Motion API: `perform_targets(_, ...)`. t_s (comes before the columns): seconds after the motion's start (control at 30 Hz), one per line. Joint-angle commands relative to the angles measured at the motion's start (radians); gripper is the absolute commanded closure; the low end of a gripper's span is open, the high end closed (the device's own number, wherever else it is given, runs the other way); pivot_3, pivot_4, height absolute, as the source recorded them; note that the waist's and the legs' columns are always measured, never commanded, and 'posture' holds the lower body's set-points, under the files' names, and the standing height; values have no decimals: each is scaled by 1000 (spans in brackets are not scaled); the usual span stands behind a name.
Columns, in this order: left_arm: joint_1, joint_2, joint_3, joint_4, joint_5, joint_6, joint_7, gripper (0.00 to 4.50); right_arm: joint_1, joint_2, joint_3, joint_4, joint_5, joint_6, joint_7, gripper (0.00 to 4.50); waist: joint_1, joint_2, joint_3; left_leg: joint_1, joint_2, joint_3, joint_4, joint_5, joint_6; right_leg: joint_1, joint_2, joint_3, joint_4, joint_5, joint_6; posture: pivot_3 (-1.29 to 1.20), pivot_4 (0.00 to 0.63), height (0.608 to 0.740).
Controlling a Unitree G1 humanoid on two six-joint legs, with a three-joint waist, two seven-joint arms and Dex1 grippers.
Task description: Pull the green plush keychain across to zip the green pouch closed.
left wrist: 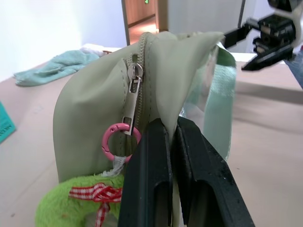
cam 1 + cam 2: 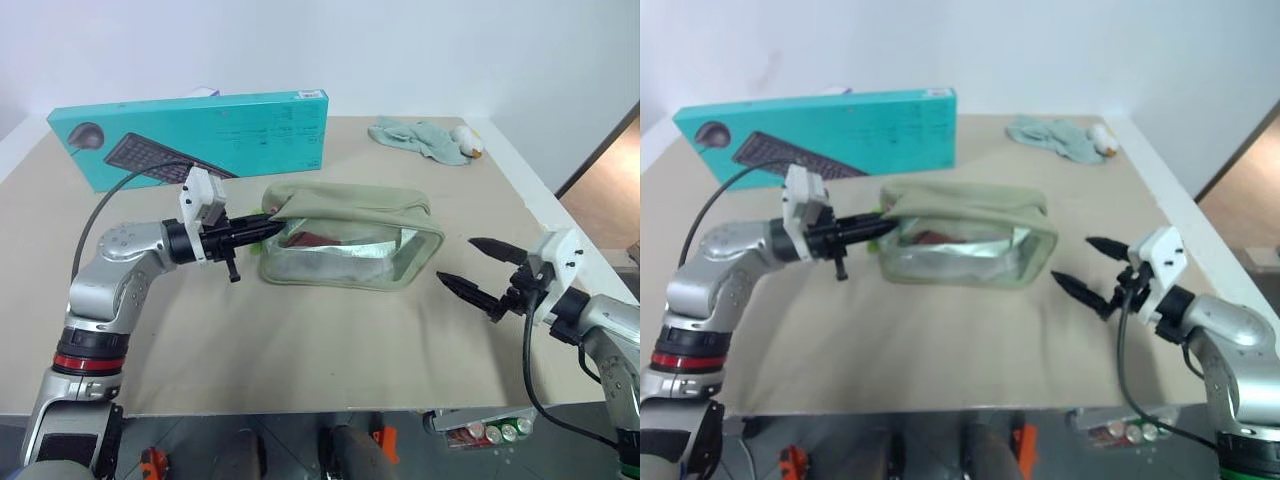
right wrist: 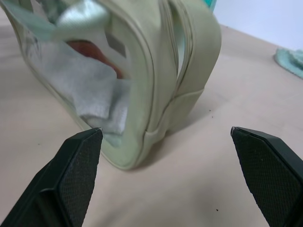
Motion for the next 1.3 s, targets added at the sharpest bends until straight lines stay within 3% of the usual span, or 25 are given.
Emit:
perform_targets(0.03,8,-3,23,-97,-53,76,52,4458,-35,-11,-27,-90,43,32,-45,0,0,0,0,0,0,0,0,0,0,0,0,0,0,0,0,0,150,740)
perform_targets(0.2,37,-6,28,-126,-65,114,98,4458,-126,-1,39,-112,60,67,-73,0,-1,0,0,1,0,0,0,0,0,0,0,1,0,0,1,0,150,740)
perform_targets(0.67,-19,23,16,20,19,-7,52,4458,-280,-48,156,104,15,0,98,0,0,0,0,1,0,0,0,0,0,0,0,0,0,0,0,0,150,740)
perform_targets(0.83,-28,10,11,20,20,-12,59,4500,-316,-44,161,131,26,19,118,1482,0,0,0,1,0,0,0,0,0,0,1,1,0,0,0,0,150,740)
perform_targets(1.1,-21,-11,6,-8,16,3,83,4500,-316,-22,172,106,36,51,111,4358,0,0,0,0,0,0,0,0,0,0,0,0,0,0,0,0,150,740)
perform_targets(1.3,-31,-15,12,-22,3,27,104,4500,-309,-22,180,106,21,48,116,4487,0,0,0,0,0,0,0,0,0,0,0,0,0,0,0,0,150,740)
